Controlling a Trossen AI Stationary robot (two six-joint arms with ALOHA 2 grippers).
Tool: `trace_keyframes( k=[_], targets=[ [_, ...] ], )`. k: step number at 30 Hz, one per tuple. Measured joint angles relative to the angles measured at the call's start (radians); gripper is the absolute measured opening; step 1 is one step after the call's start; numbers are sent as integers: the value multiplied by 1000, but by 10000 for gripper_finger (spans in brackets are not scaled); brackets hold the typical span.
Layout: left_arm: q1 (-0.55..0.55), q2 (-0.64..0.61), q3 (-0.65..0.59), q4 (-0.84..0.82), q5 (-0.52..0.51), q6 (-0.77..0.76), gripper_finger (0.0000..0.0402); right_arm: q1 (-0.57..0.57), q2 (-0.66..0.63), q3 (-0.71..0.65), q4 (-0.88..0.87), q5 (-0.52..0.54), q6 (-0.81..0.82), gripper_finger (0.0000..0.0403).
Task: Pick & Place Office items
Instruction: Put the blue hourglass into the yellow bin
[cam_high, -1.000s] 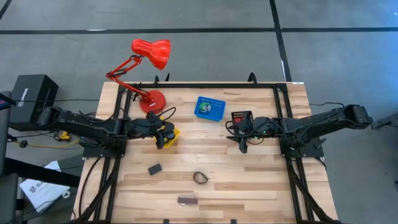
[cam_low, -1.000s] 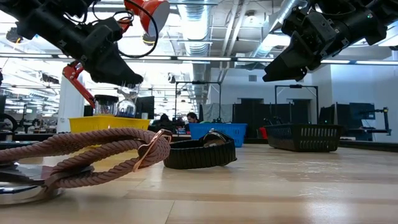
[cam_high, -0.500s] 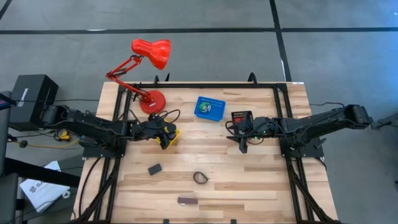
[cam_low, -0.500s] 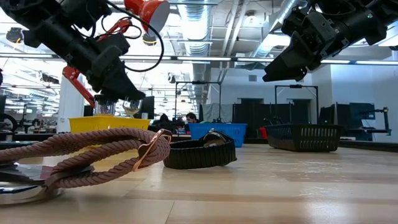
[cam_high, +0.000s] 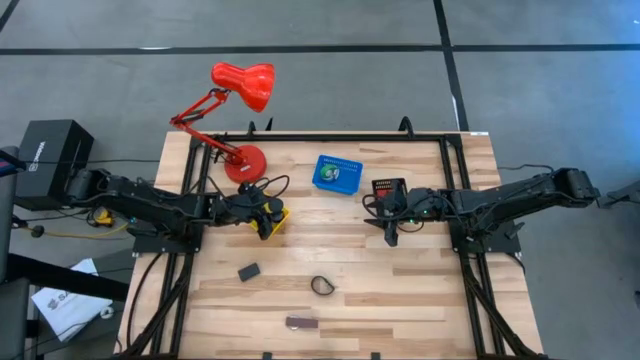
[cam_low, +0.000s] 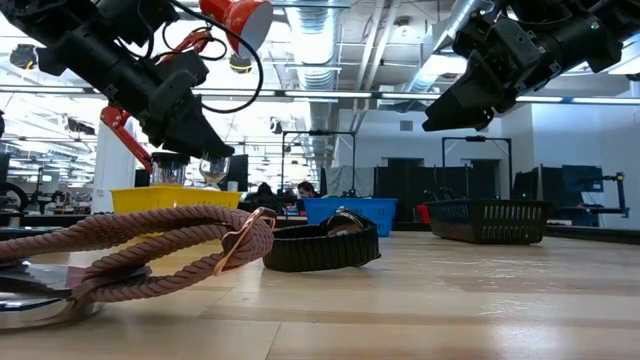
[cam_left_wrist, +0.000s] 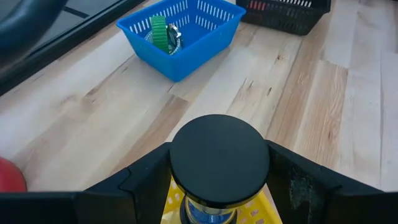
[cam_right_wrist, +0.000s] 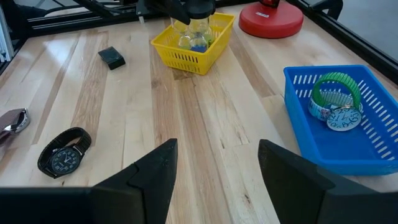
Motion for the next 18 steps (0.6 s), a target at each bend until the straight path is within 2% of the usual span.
trace_keyframes(
  k=[12, 18],
  targets=[
    [0, 0, 0, -1, 1, -14, 235, 0, 0, 0, 0, 0, 0, 214],
    [0, 0, 0, 1, 1, -36, 255, 0, 0, 0, 0, 0, 0, 214]
  ],
)
